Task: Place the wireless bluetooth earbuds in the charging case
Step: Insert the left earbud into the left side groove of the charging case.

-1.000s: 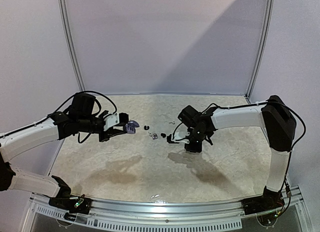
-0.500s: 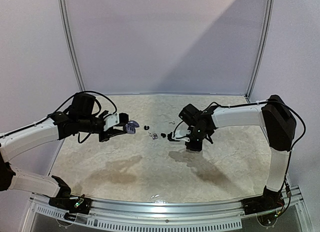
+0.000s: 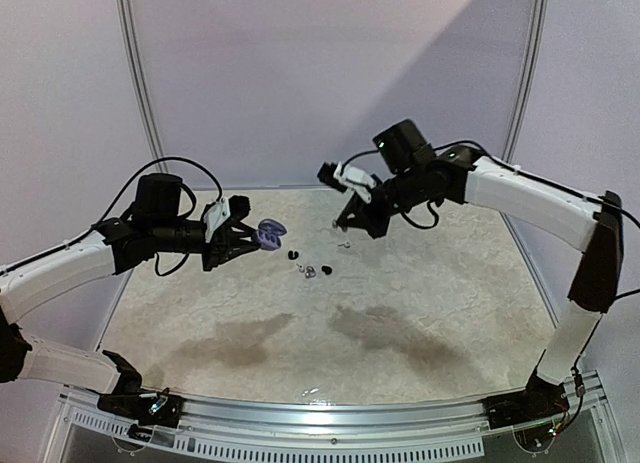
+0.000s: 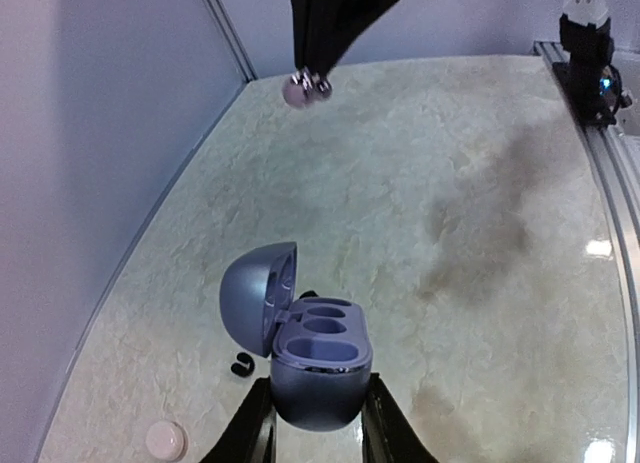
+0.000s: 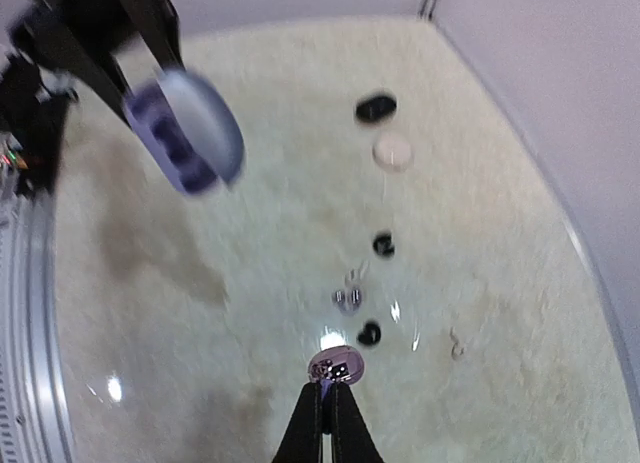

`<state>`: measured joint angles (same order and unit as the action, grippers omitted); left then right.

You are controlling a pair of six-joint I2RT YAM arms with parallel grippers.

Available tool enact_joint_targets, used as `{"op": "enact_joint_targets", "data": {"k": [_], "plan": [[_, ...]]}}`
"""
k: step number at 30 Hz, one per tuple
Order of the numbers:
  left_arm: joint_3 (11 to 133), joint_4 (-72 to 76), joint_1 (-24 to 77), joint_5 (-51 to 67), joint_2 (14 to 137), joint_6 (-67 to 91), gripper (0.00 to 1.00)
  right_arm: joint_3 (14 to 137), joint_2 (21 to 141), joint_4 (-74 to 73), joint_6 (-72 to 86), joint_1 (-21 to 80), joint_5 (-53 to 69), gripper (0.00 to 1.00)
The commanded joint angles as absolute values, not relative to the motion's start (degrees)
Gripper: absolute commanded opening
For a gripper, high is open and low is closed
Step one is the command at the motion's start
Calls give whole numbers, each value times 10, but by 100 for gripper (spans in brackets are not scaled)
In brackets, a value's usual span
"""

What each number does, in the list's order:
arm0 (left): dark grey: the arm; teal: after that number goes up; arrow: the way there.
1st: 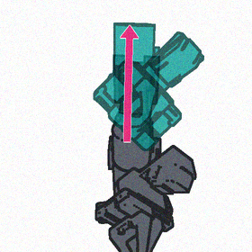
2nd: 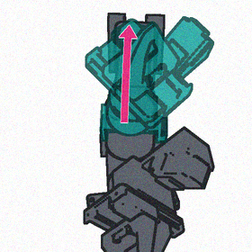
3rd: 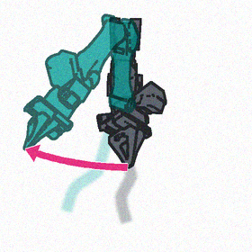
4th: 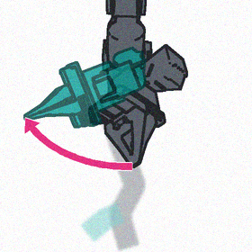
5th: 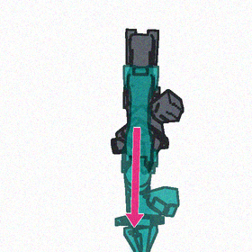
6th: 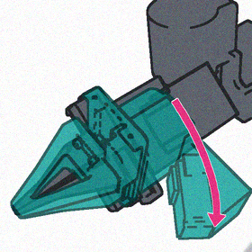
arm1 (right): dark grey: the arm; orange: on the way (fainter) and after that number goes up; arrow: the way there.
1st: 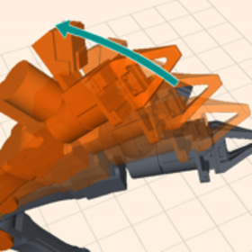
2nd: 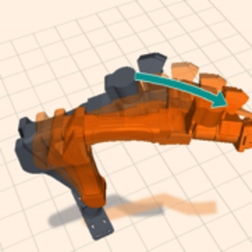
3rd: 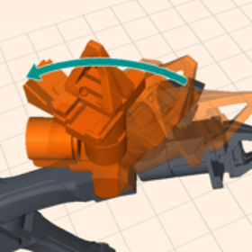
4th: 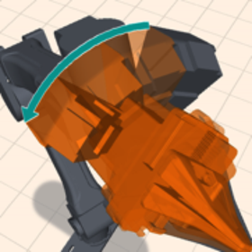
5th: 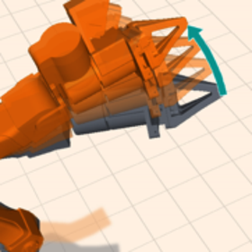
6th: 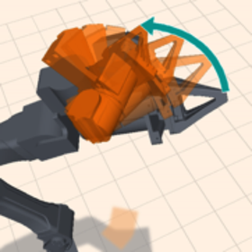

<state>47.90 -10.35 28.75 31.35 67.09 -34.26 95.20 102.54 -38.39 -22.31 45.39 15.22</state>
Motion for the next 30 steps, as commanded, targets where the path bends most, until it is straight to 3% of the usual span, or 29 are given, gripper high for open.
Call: {"op": "enact_joint_targets", "data": {"k": [1,9,30], "plan": [[496,-13,281,419,669,-241,0,969,957,-282,-162,476,284,0],[512,108,281,504,672,-129,0,1047,979,-255,-186,527,352,0],[521,50,285,527,664,-239,0,1124,1056,-334,-265,551,320,0]]}}
